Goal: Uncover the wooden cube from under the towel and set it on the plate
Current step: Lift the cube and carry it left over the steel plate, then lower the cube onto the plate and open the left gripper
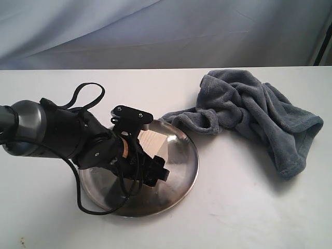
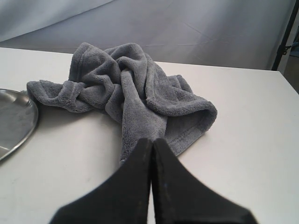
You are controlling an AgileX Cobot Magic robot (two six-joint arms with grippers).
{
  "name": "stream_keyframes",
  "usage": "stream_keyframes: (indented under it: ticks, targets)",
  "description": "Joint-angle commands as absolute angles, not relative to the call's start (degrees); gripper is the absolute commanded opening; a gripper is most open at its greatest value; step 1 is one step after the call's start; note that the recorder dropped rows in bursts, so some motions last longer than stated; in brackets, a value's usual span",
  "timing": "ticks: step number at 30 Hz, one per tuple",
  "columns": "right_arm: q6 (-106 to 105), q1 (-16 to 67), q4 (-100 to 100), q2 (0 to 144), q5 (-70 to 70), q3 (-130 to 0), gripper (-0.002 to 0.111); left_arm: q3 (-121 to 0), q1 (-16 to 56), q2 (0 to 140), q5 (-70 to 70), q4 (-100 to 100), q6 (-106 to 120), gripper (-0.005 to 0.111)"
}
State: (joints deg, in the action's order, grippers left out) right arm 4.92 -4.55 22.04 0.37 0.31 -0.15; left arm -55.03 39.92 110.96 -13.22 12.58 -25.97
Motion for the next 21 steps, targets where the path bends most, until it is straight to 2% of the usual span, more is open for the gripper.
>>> stream_keyframes:
  ticks: [1,21]
  targets:
    - [5.1,-4.5,22.3,0.0,1.0,0.0,0.003,-56.1,39.9,110.6,-18.7,12.6,-26.6,0.095]
    - [5.1,-4.5,22.3,0.0,1.0,0.0,0.003,-62.2,39.9,107.3,-31.3,11.4,-24.7,0.096]
